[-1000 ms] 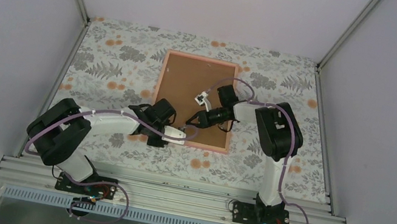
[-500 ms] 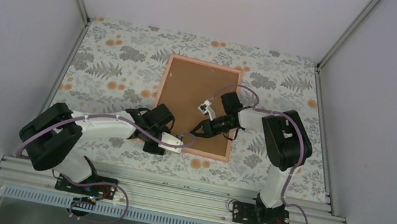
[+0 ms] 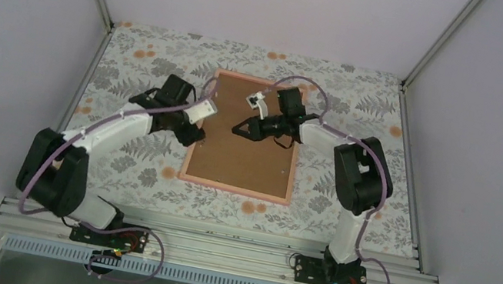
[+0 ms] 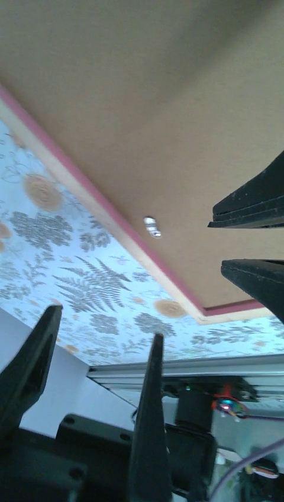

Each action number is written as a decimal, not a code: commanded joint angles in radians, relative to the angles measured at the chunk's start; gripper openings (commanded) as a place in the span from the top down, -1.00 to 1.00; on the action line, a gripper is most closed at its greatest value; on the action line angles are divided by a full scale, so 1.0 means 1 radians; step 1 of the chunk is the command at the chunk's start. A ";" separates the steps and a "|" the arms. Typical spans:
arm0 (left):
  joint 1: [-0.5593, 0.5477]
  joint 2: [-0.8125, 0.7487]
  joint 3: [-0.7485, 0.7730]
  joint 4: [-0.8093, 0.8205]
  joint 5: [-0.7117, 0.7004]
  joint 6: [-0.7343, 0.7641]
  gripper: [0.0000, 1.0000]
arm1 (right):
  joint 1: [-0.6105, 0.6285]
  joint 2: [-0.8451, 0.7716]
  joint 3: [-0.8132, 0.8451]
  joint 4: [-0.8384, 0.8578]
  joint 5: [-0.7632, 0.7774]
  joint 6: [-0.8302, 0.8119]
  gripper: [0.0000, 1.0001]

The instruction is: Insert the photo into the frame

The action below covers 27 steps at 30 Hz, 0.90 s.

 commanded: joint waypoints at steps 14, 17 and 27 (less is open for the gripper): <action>0.082 0.290 0.083 0.043 0.044 -0.185 -0.42 | 0.081 0.241 0.034 0.190 0.088 0.173 0.74; 0.072 0.341 0.112 0.051 0.034 -0.206 -0.42 | 0.076 0.261 0.016 0.187 0.101 0.167 0.74; 0.059 0.426 0.144 0.027 -0.040 -0.211 -0.11 | 0.069 0.266 -0.011 0.190 0.124 0.169 0.75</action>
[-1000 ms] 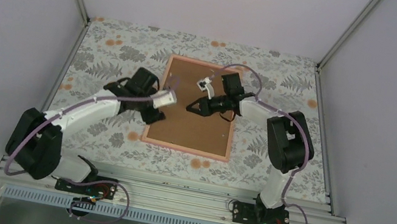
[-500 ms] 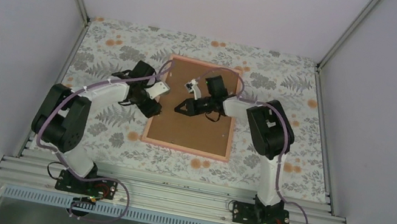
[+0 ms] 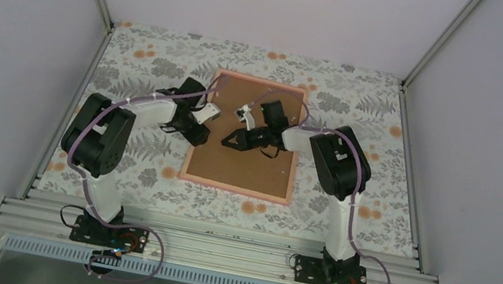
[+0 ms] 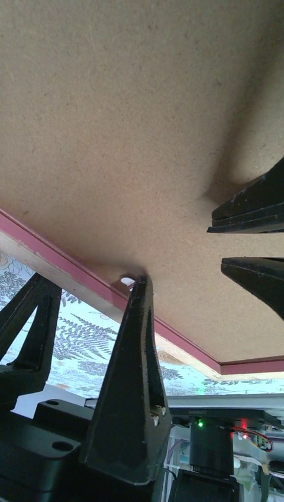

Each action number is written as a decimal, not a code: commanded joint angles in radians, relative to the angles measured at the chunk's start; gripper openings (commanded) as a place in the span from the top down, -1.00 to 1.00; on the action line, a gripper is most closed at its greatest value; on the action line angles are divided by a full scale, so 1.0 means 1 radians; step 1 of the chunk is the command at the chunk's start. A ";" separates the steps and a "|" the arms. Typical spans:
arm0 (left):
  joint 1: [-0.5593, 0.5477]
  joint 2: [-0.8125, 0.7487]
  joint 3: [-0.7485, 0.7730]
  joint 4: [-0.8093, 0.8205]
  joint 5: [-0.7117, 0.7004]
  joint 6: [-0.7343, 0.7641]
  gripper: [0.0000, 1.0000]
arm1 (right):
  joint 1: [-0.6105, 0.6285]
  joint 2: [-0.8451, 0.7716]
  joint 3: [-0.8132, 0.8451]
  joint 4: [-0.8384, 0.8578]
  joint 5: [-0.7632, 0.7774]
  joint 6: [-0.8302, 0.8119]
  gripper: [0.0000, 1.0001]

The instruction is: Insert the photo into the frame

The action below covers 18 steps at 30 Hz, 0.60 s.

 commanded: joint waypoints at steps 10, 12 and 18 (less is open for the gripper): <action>0.004 -0.025 -0.057 -0.053 -0.008 0.099 0.45 | -0.016 0.021 -0.060 -0.032 0.071 -0.005 0.75; 0.002 -0.034 -0.059 -0.055 0.007 0.120 0.45 | -0.016 0.018 -0.069 -0.032 0.073 -0.009 0.75; -0.008 -0.072 -0.063 -0.066 0.019 0.214 0.34 | -0.016 -0.003 -0.102 -0.027 0.078 0.002 0.75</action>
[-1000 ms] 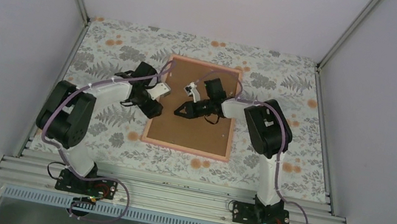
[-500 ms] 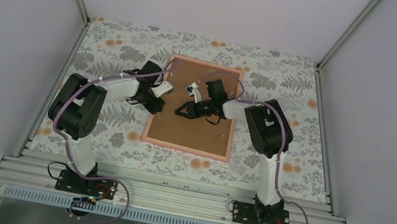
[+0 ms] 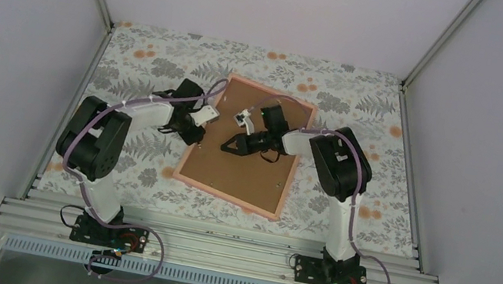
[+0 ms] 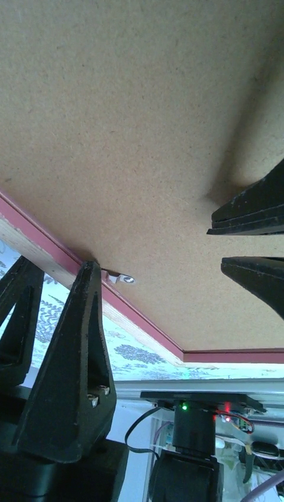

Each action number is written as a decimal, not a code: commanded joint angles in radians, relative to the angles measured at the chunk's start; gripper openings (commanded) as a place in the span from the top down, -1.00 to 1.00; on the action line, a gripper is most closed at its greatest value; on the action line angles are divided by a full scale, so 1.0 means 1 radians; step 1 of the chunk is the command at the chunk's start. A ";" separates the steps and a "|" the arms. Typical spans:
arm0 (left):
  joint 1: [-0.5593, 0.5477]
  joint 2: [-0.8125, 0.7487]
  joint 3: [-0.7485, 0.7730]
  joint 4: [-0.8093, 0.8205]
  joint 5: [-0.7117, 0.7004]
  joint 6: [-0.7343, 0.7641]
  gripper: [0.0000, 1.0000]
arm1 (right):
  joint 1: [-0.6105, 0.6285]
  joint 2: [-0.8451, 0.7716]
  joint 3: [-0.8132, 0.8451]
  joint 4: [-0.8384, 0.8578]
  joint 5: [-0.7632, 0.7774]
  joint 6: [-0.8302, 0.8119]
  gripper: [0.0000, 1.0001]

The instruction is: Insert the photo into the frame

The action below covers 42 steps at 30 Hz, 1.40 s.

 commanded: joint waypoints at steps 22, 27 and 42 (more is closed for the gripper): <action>-0.018 -0.188 0.011 -0.143 0.233 0.463 -0.26 | -0.004 -0.027 -0.123 -0.022 0.174 0.056 0.84; -0.070 -0.139 0.021 -0.202 0.178 0.633 -0.31 | -0.004 -0.020 -0.121 -0.022 0.176 0.051 0.85; -0.122 -0.005 0.046 -0.139 -0.081 0.848 0.17 | -0.008 -0.030 -0.131 -0.019 0.191 0.044 0.86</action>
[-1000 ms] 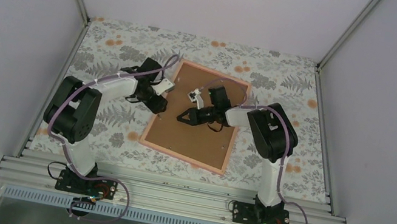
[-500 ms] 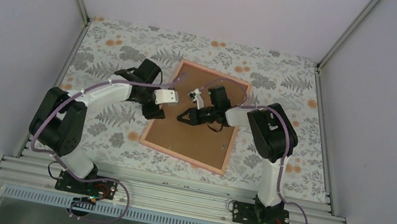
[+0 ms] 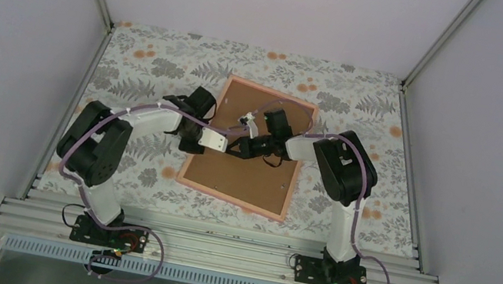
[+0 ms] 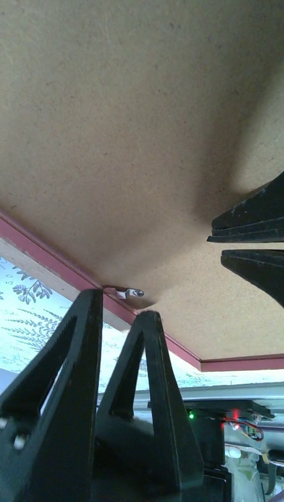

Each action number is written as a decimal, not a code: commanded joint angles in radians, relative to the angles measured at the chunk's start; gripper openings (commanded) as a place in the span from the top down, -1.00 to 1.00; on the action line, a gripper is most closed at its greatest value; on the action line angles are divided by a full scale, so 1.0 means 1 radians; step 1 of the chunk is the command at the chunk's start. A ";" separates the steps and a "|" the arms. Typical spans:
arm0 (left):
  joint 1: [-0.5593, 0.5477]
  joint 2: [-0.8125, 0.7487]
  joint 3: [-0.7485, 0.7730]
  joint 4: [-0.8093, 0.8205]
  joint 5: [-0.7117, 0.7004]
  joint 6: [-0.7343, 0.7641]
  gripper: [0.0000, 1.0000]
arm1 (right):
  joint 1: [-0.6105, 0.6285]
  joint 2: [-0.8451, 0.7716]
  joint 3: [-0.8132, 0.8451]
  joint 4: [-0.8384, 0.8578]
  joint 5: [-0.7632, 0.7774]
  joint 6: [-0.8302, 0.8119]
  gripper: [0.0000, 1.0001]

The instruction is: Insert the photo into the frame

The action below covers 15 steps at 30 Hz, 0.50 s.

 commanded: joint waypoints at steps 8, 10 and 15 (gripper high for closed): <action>-0.013 0.102 0.030 -0.024 -0.114 0.072 0.36 | -0.016 0.038 -0.029 -0.081 0.141 -0.008 0.87; -0.012 0.109 0.030 -0.044 -0.123 0.079 0.43 | -0.018 0.041 -0.031 -0.081 0.145 -0.007 0.87; -0.012 0.137 0.062 -0.131 -0.118 0.087 0.62 | -0.020 0.041 -0.032 -0.082 0.152 -0.005 0.88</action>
